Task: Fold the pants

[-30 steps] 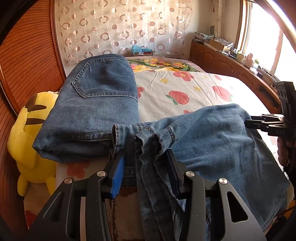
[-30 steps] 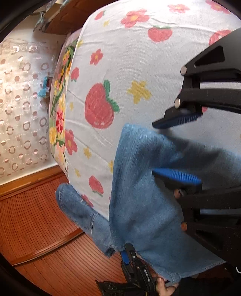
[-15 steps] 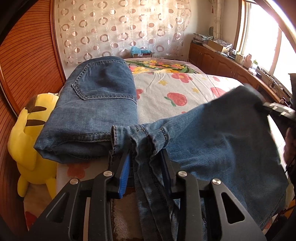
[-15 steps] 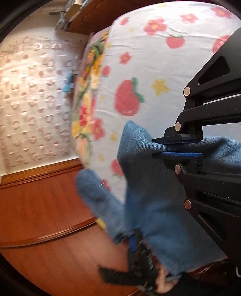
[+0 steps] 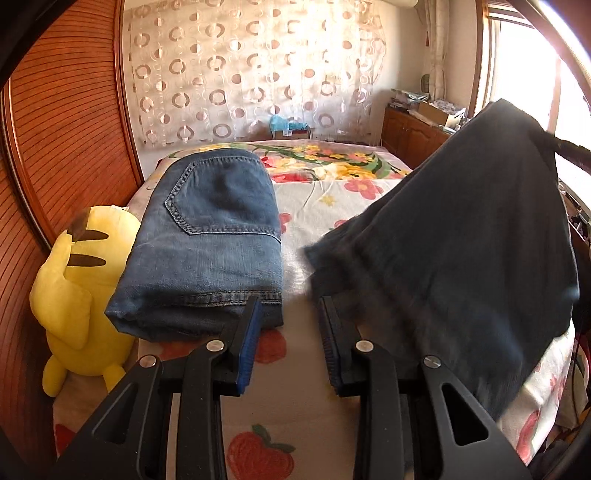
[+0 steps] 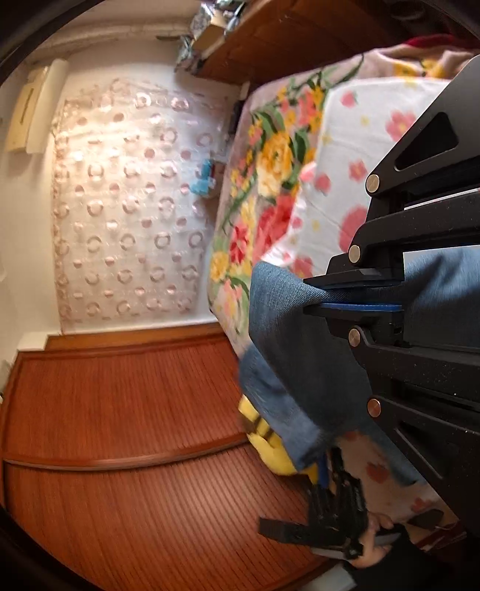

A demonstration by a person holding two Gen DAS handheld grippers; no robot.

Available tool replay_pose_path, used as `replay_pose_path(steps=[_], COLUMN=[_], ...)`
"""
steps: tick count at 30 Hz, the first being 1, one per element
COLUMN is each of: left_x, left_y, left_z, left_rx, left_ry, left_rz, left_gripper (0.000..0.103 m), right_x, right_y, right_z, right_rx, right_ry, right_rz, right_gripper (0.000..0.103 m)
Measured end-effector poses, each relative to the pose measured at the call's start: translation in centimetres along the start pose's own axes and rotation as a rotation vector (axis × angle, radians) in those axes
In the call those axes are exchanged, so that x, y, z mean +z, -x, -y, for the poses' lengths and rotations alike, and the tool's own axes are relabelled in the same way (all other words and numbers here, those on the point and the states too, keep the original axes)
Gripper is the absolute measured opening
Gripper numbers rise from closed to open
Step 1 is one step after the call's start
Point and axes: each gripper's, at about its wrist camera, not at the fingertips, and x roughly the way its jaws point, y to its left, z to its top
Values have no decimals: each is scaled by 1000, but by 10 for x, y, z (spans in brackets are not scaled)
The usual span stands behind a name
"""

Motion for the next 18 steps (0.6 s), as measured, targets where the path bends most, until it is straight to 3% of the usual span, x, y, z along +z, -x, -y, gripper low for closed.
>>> replay_pose_path(steps=[4, 8, 11, 14, 18], left_x=[-1, 1, 6, 9, 15], left_y=[-2, -4, -3, -5, -9], left_z=[2, 13, 24, 42, 72], left_rx=[-4, -24, -60, -94, -130], left_ry=[12, 8, 4, -14, -43], left_rz=[-9, -7, 11, 23, 38], left_gripper=[33, 33, 46, 47, 49], right_x=[-1, -34, -61, -78, -89], right_y=[9, -28, -45, -45, -45], right_z=[21, 63, 82, 89, 90], right_rx=[-93, -183, -227, -252, -246], right_ry=[-24, -98, -130, -176, -175], right_rz=[-3, -167, -242, -265, -306], right_gripper=[6, 6, 7, 20, 51])
